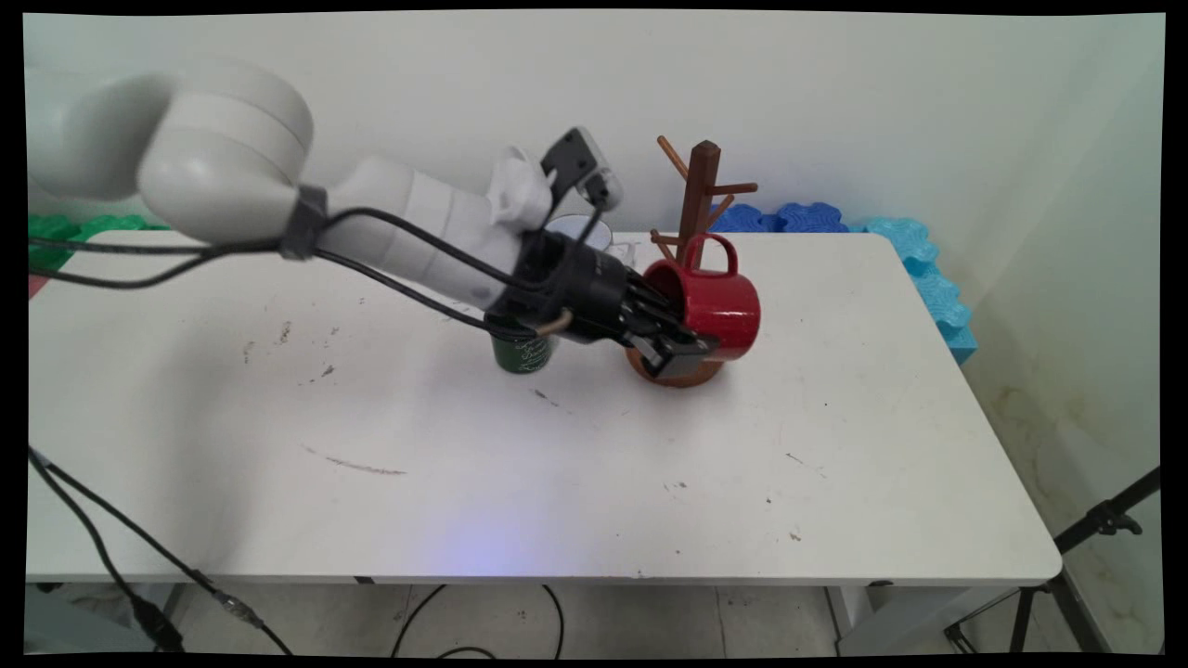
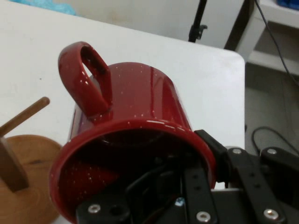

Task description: Place the picked object on the table

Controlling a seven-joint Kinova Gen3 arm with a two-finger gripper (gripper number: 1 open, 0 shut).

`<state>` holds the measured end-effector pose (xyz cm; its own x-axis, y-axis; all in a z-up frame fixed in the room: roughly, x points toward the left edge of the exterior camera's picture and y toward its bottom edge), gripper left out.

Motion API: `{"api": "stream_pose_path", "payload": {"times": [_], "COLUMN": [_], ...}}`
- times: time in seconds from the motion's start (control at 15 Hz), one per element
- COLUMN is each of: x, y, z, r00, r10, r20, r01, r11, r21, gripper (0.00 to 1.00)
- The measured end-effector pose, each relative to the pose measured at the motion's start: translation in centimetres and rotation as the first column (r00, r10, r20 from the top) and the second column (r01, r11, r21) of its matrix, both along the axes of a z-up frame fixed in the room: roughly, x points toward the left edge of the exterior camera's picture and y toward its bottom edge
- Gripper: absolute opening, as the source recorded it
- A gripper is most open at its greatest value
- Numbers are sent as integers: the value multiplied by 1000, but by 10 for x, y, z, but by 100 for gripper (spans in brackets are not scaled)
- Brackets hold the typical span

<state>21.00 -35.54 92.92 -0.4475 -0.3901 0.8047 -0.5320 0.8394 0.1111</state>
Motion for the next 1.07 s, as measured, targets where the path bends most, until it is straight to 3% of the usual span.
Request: {"api": "stream_pose_path", "payload": {"times": [0.27,0.53,0.73,1.07], "x": [16,34,49,71], "y": [-3,-5,-4,-3], "z": [24,46,56,62], "r00": [996,980,952,883], "r10": [-60,-133,-190,-256], "r20": [61,146,241,393], "r01": [61,138,195,255], "r11": [998,990,981,965], "r21": [-16,-18,1,56], "gripper": [0,0,0,0]}}
